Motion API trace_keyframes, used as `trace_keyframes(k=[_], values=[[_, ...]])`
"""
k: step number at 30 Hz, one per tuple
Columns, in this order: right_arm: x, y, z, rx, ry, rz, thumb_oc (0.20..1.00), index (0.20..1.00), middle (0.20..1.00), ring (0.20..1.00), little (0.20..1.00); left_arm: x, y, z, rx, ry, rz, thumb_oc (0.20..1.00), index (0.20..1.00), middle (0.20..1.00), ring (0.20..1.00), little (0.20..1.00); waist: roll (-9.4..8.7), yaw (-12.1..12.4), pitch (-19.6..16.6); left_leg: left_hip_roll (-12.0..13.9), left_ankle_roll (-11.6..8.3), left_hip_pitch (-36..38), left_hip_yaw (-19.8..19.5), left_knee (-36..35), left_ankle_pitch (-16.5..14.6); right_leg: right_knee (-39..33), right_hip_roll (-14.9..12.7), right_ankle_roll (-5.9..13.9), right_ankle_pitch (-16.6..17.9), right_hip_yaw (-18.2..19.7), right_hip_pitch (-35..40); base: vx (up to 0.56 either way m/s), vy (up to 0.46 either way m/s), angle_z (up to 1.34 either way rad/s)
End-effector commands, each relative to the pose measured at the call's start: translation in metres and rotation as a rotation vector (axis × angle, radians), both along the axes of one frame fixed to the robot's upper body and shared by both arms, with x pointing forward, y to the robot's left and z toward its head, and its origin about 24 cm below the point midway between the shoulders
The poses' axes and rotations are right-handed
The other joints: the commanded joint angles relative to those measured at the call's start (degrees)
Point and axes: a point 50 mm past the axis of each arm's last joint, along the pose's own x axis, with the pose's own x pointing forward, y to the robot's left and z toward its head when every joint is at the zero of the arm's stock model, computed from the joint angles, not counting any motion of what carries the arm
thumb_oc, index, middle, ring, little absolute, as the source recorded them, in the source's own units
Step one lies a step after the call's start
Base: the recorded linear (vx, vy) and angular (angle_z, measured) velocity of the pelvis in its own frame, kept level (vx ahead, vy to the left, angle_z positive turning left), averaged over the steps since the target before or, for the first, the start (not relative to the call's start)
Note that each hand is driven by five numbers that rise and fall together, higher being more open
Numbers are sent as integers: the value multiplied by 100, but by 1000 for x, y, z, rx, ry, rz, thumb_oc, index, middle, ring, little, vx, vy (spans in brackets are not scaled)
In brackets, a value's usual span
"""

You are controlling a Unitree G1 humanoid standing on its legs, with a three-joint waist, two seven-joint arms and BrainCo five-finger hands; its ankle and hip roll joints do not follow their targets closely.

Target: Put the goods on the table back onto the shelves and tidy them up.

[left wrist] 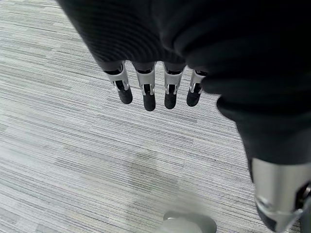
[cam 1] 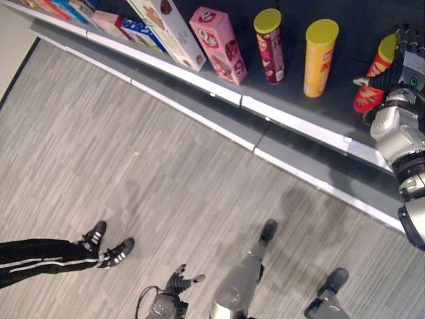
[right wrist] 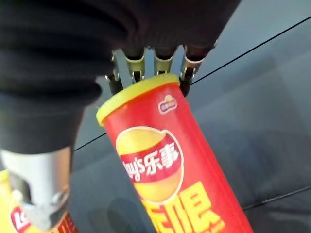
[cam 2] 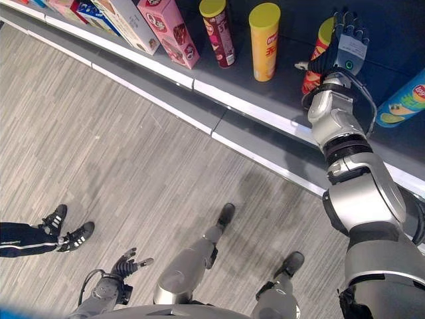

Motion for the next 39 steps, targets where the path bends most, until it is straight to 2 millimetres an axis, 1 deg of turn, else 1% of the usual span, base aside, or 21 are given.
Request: trace_keyframes(k=[1,8,12,14,15,16,17,18,19,20,21,22,23,25,28,31,34,35,37,38,39], values=[[-7,5,19,-75,-99,34,1000,1000,1000,1000,1000,7,11,2,87,14,-68,1000,1000,1000,1000,1000,-202,60,-302,-115,49,269,472,46,-483,1170,-244,-85,-675,726,-582,0,0,0],[-11,19,4,-68,-125,101,1000,1000,1000,1000,1000,8,11,2,94,26,-74,1000,1000,1000,1000,1000,-395,-107,-339,-68,49,337,605,55,-533,1025,-204,-96,-587,788,-501,-11,15,-4],[-21,42,-24,-5,-109,257,1000,1000,1000,1000,1000,1,14,-2,103,66,-67,1000,1000,1000,1000,1000,-605,-333,-376,-22,76,427,789,74,-624,884,-169,-93,-483,918,-445,16,40,-11],[-37,68,-73,152,53,494,1000,1000,1000,1000,1000,-9,25,-5,131,113,-31,1000,1000,1000,1000,1000,-841,-595,-412,41,93,583,1008,91,-751,769,-135,-80,-390,1056,-382,45,44,-22],[-38,68,-74,153,54,493,1000,1000,1000,1000,1000,-9,25,-5,132,113,-32,1000,1000,1000,1000,1000,-847,-591,-427,35,99,564,1006,91,-734,753,-139,-77,-366,1054,-393,33,41,-29],[-50,72,-96,282,121,588,1000,1000,1000,1000,1000,-18,31,-7,149,142,-17,1000,1000,1000,1000,1000,-936,-699,-458,51,113,621,1090,101,-781,701,-130,-68,-325,1108,-362,71,89,-33],[-75,68,-140,531,249,691,1000,1000,1000,1000,1000,-33,39,-10,161,198,8,1000,1000,1000,1000,1000,-1121,-930,-523,67,157,772,1291,113,-899,630,-125,-38,-245,1245,-315,73,88,-37],[-75,67,-140,532,249,690,1000,1000,1000,1000,1000,-33,39,-10,162,199,7,1000,1000,1000,1000,1000,-1126,-924,-546,61,162,746,1291,114,-885,618,-130,-36,-226,1245,-336,105,158,-18],[-103,63,-189,794,413,755,1000,1000,1000,1000,1000,-47,48,-13,169,252,35,1000,1000,1000,1000,1000,-1287,-1168,-618,63,204,933,1506,109,-984,601,-128,8,-163,1400,-306,70,147,-22],[-118,61,-212,915,489,765,1000,1000,1000,1000,1000,-53,51,-14,168,271,43,1000,1000,1000,1000,1000,-1354,-1258,-660,57,232,1029,1612,105,-1028,611,-135,32,-118,1484,-306,71,145,-33],[-118,61,-212,915,489,765,1000,1000,1000,1000,1000,-53,51,-14,168,271,43,1000,1000,1000,1000,1000,-1357,-1256,-674,52,235,1011,1613,104,-1019,604,-139,33,-106,1487,-322,52,176,-83],[-144,54,-257,1080,655,714,1000,1000,1000,1000,1000,-57,52,-14,156,279,32,1000,1000,1000,1000,1000,-1469,-1438,-736,26,278,1221,1805,85,-1098,640,-145,98,-18,1654,-299,26,127,-93],[-144,54,-257,1080,655,714,1000,1000,1000,1000,1000,-57,52,-14,156,279,32,1000,1000,1000,1000,1000,-1473,-1437,-753,22,281,1197,1807,87,-1091,636,-149,99,-7,1657,-320,31,224,-94],[-171,45,-296,1143,845,628,1000,1000,1000,1000,1000,-52,55,-10,146,252,8,1000,1000,1000,1000,1000,-1621,-1608,-763,-50,349,1402,2077,102,-1168,752,-178,219,332,1909,-424,-40,171,-54],[-181,42,-315,1179,918,558,1000,1000,1000,1000,1000,-42,58,-6,147,214,1,1000,1000,1000,1000,1000,-1707,-1650,-700,-26,390,1458,2273,164,-1195,962,-186,245,445,1931,-579,-81,70,-83],[-209,26,-354,1238,1034,332,1000,1000,1000,1000,1000,-26,62,0,141,165,17,1000,1000,1000,1000,1000,-1759,-1686,-652,216,411,1530,2648,355,-1251,1440,-274,111,141,1481,-476,-125,8,-96],[-237,16,-381,1299,1106,145,1000,1000,1000,1000,1000,-28,65,0,139,170,40,1000,1000,1000,1000,1000,-1766,-1676,-783,416,390,1497,2902,463,-1258,1558,-481,31,117,1227,-312,-57,-108,-71],[-256,11,-396,1326,1162,18,1000,1000,1000,1000,1000,-33,66,-2,133,190,64,1000,1000,1000,1000,1000,-1775,-1608,-909,604,287,1506,3062,528,-1339,1536,-771,126,219,987,-74,-53,-241,-44],[-263,11,-401,1342,1184,-18,1000,1000,1000,1000,1000,-35,67,-2,129,196,75,1000,1000,1000,1000,1000,-1805,-1566,-934,669,261,1490,3143,578,-1352,1498,-902,166,390,873,-10,-56,-217,-54],[-275,9,-409,1357,1217,-105,1000,1000,1000,1000,1000,-40,68,-4,117,209,107,1000,1000,1000,1000,1000,-1881,-1485,-1057,840,163,1466,3376,618,-1325,1317,-1207,283,793,491,142,-68,-286,-96],[-280,8,-413,1367,1237,-145,1000,1000,1000,1000,1000,-43,69,-5,109,216,131,1000,1000,1000,1000,1000,-1912,-1439,-1089,949,104,1466,3495,658,-1295,1220,-1287,319,956,321,157,-78,-409,-114]])
